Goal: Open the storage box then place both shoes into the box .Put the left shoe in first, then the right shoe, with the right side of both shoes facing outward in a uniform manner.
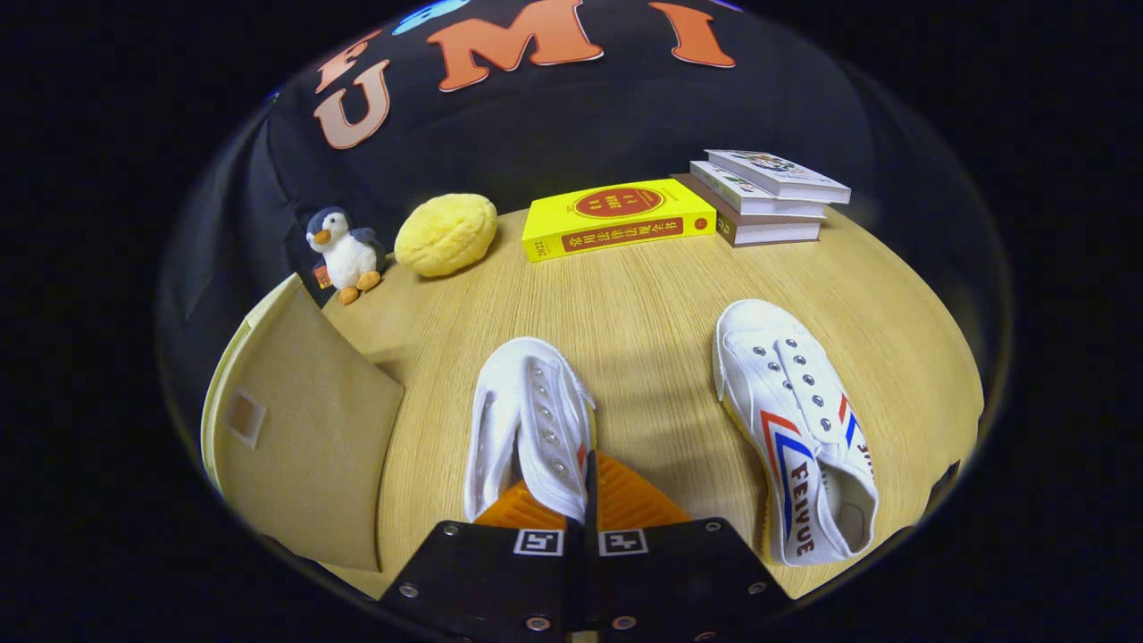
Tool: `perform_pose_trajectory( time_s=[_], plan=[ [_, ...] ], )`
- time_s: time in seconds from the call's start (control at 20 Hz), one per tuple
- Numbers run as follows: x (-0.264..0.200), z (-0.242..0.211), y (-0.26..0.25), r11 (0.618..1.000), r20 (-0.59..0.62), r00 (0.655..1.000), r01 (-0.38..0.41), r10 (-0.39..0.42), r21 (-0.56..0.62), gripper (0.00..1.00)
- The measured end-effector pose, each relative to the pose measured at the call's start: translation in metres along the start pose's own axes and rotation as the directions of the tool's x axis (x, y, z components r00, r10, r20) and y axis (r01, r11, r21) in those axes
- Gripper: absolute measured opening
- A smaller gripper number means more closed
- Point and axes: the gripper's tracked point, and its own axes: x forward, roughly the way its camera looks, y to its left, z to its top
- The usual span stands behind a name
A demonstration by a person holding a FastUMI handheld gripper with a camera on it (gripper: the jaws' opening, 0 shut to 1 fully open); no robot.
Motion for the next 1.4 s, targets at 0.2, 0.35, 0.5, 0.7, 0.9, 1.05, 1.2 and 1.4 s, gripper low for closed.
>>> perform_pose_trajectory(
  time_s=[0.2, 0.35, 0.5, 0.7, 0.9, 1.05, 1.2, 1.4],
  plan=[
    [-0.023, 0.017, 0.021, 0.999, 0.037, 0.999, -0.018, 0.019, -0.039, 0.00],
    [-0.044, 0.039, 0.043, 1.000, 0.059, 0.998, -0.030, 0.029, 0.010, 0.00],
    [-0.074, 0.066, 0.069, 1.000, 0.102, 0.994, -0.031, 0.030, 0.002, 0.00],
    [-0.112, 0.099, 0.118, 0.999, 0.159, 0.986, -0.046, 0.045, 0.000, 0.00],
    [-0.138, 0.116, 0.182, 0.994, 0.193, 0.976, -0.108, 0.104, 0.011, 0.00],
    [-0.136, 0.109, 0.234, 0.985, 0.177, 0.971, -0.169, 0.162, 0.024, 0.00],
    [-0.118, 0.088, 0.273, 0.984, 0.127, 0.977, -0.175, 0.168, 0.040, 0.00],
    [-0.086, 0.051, 0.308, 0.984, 0.040, 0.987, -0.160, 0.157, 0.084, 0.00]
  ],
)
